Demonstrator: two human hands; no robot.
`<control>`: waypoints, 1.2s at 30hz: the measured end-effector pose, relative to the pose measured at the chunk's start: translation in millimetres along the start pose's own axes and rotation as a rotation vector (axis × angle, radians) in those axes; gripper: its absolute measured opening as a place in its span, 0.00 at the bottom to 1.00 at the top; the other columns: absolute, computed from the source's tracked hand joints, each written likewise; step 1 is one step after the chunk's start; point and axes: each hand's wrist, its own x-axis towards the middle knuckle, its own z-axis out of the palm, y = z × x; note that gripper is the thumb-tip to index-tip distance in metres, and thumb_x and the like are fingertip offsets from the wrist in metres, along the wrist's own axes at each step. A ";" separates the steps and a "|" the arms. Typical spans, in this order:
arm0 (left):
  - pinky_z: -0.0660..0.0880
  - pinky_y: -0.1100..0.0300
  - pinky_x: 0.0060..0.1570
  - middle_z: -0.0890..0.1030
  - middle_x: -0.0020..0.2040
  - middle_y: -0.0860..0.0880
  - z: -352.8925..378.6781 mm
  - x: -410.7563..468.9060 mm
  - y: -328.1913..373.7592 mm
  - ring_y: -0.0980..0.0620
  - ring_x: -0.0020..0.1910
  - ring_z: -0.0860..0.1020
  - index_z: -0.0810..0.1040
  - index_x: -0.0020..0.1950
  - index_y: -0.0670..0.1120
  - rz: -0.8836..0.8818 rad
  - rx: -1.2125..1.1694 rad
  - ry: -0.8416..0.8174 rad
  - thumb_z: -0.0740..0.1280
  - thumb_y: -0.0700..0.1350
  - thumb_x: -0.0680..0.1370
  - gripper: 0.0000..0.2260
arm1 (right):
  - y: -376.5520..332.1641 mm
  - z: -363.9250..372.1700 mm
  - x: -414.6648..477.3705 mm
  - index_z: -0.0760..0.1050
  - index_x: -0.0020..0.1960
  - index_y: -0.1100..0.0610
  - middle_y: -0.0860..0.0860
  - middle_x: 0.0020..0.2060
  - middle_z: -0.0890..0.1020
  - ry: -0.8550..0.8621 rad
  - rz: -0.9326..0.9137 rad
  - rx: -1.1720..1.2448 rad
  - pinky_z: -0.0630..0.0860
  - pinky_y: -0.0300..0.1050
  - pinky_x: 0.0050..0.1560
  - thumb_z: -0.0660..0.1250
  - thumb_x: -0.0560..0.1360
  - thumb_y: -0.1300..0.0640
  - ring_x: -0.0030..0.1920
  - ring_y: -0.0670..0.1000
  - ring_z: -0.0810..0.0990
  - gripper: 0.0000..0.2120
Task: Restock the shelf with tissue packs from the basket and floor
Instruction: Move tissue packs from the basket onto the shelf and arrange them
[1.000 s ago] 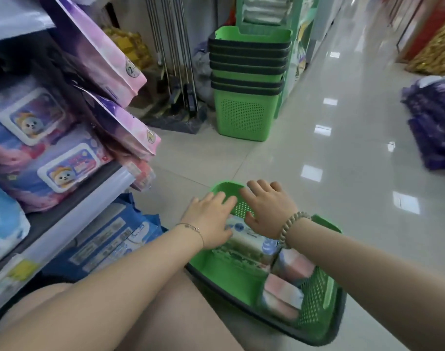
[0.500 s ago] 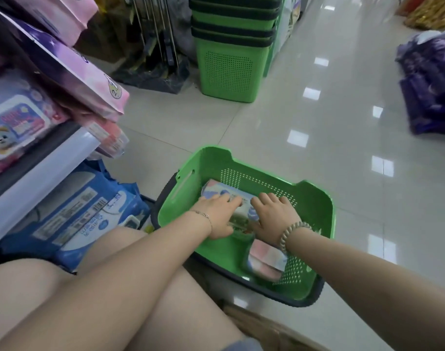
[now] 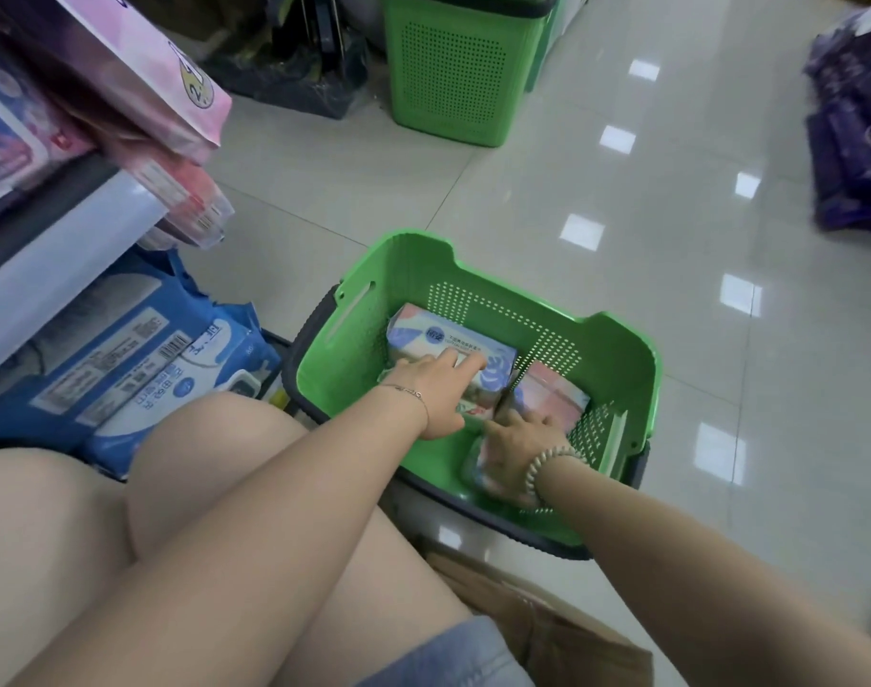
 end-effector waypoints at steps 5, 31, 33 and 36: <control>0.69 0.44 0.58 0.67 0.67 0.45 1.6 1.1 -5.2 0.43 0.62 0.71 0.55 0.73 0.52 -0.016 0.015 -0.019 0.64 0.47 0.76 0.28 | -6.3 18.5 12.1 0.57 0.73 0.44 0.56 0.70 0.64 -0.154 0.080 0.059 0.64 0.63 0.64 0.61 0.72 0.38 0.66 0.63 0.66 0.32; 0.71 0.48 0.50 0.69 0.63 0.45 1.6 -4.8 -4.0 0.44 0.57 0.73 0.57 0.71 0.51 0.007 0.009 -0.047 0.64 0.44 0.76 0.26 | -10.0 -24.9 -3.7 0.64 0.65 0.48 0.56 0.56 0.73 -0.007 0.030 -0.009 0.74 0.57 0.55 0.64 0.67 0.36 0.54 0.60 0.76 0.31; 0.70 0.49 0.51 0.69 0.64 0.45 -0.8 -7.8 -4.8 0.44 0.58 0.73 0.57 0.71 0.51 0.007 0.003 -0.031 0.63 0.44 0.75 0.27 | -7.3 -35.8 -4.7 0.64 0.65 0.45 0.54 0.54 0.73 0.053 0.022 0.003 0.74 0.55 0.53 0.62 0.63 0.27 0.50 0.58 0.77 0.37; 0.70 0.48 0.55 0.68 0.67 0.45 -7.2 -13.0 -5.6 0.44 0.60 0.72 0.57 0.72 0.52 -0.009 -0.026 -0.019 0.63 0.44 0.76 0.27 | -0.6 -56.7 -9.2 0.63 0.66 0.45 0.53 0.53 0.74 0.134 0.001 0.041 0.75 0.56 0.53 0.60 0.61 0.23 0.49 0.57 0.77 0.40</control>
